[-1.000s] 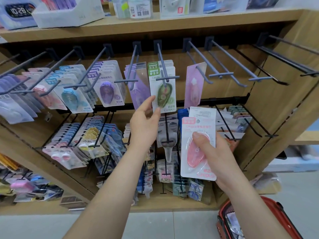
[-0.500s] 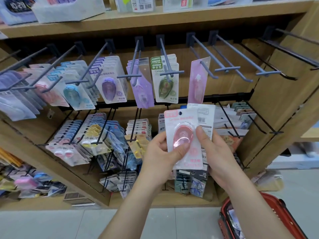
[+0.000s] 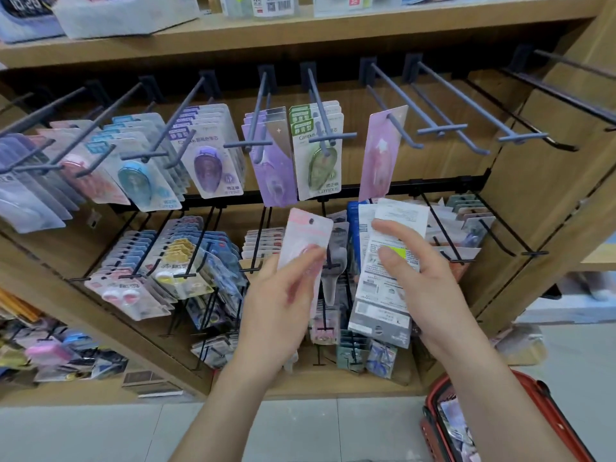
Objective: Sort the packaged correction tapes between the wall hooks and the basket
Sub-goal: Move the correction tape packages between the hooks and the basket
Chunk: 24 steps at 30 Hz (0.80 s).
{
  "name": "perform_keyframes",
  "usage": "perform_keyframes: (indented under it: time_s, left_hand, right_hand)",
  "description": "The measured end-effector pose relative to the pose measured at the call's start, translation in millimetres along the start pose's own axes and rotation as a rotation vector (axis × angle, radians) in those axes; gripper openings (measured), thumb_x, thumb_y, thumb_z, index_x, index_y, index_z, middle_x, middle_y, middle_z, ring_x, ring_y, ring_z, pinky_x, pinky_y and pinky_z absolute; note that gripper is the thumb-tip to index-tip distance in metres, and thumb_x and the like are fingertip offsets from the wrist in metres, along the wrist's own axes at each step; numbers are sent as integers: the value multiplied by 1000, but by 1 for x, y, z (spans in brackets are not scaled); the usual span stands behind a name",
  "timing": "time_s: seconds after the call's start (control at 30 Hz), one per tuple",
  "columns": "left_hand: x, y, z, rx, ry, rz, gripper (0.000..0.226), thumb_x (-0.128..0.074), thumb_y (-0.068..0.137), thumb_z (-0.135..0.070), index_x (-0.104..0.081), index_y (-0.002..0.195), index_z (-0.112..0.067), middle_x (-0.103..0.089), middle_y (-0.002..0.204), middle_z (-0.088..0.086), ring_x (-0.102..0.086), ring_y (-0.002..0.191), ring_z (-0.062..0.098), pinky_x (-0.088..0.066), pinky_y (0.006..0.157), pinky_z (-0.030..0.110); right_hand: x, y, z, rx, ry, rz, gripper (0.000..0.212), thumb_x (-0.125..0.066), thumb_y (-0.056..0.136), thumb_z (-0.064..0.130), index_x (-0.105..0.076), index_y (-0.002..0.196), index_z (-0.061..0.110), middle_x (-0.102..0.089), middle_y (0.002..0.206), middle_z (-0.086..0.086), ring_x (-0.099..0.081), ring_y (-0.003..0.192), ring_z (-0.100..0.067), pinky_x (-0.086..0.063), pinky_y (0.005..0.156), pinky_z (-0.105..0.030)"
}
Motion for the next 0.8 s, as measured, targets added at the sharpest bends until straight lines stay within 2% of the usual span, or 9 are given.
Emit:
perform_keyframes:
  time_s: [0.07, 0.17, 0.3, 0.37, 0.43, 0.47, 0.57, 0.7, 0.8]
  left_hand:
    - [-6, -9, -3, -167, 216, 30, 48, -61, 95, -13, -54, 135, -39, -52, 123, -4, -55, 107, 15, -50, 83, 23]
    - [-15, -15, -15, -404, 412, 41, 73, -78, 79, -14, -46, 143, -26, -40, 135, 2, -48, 116, 25, -51, 83, 36]
    - [-16, -13, -25, -526, 404, 76, 58, -63, 78, -38, -58, 133, -22, -45, 136, 2, -49, 115, 24, -49, 84, 34]
    - [-17, -9, -21, -537, 391, 108, 50, -61, 76, -35, -64, 124, -23, -50, 133, 2, -53, 109, 24, -54, 78, 37]
    - [-16, -5, -19, -562, 363, 125, 40, -65, 76, -31, -69, 116, -23, -57, 128, 4, -57, 103, 25, -54, 75, 38]
    - [-14, -3, -19, -569, 337, 134, 36, -66, 78, -31, -71, 113, -23, -60, 125, 4, -59, 101, 25, -53, 75, 37]
    - [-5, 4, -19, -451, 162, 141, 30, -68, 80, -39, -71, 109, -36, -59, 114, -7, -62, 96, 15, -54, 76, 33]
    - [1, 15, -5, -64, -207, 143, 25, -81, 74, -44, -76, 97, -38, -59, 109, -7, -64, 98, 10, -52, 83, 23]
    - [-2, 18, -1, 144, -441, 138, 9, -75, 78, -27, -77, 84, -33, -70, 104, 0, -68, 89, 8, -51, 78, 18]
  right_hand:
    - [-3, 1, -9, -150, 148, -14, 31, -55, 101, 23, -69, 110, 49, -62, 132, 11, -59, 123, -18, -45, 107, -52]
    - [-8, 0, -21, -313, 156, -1, 33, -53, 98, 24, -69, 108, 51, -65, 128, 0, -62, 119, -25, -47, 104, -54]
    - [-14, -2, -25, -424, 149, 61, 35, -49, 98, 21, -70, 110, 46, -69, 118, -2, -68, 106, -23, -56, 93, -46]
    - [-18, -3, -26, -417, 60, 116, 31, -47, 99, 24, -67, 114, 43, -69, 118, 1, -67, 107, -19, -55, 95, -44]
    - [-20, -4, -31, -423, -35, 171, 25, -46, 100, 37, -69, 111, 41, -68, 120, 6, -63, 114, -17, -50, 101, -45]
    - [-20, -5, -32, -446, -32, 193, 27, -46, 100, 46, -70, 109, 38, -71, 117, 2, -66, 111, -20, -54, 94, -44]
    - [-20, -12, -30, -506, 58, 290, 58, -33, 95, 68, -70, 114, 28, -75, 102, -16, -74, 90, -36, -56, 57, -29]
    - [-18, -17, -31, -503, 69, 429, 94, -24, 68, 87, -50, 137, 27, -73, 91, -25, -74, 80, -34, -54, 55, -27]
    - [-16, -19, -21, -411, -240, 454, 103, -52, 63, 83, -28, 150, 32, -76, 85, -4, -69, 70, -19, -52, 62, -28]
Point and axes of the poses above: each hand's wrist, its own y-axis towards the middle knuckle, its own x-axis out of the back of the hand, z = x × y, the point moved 6 cm from there along y, towards the middle knuckle
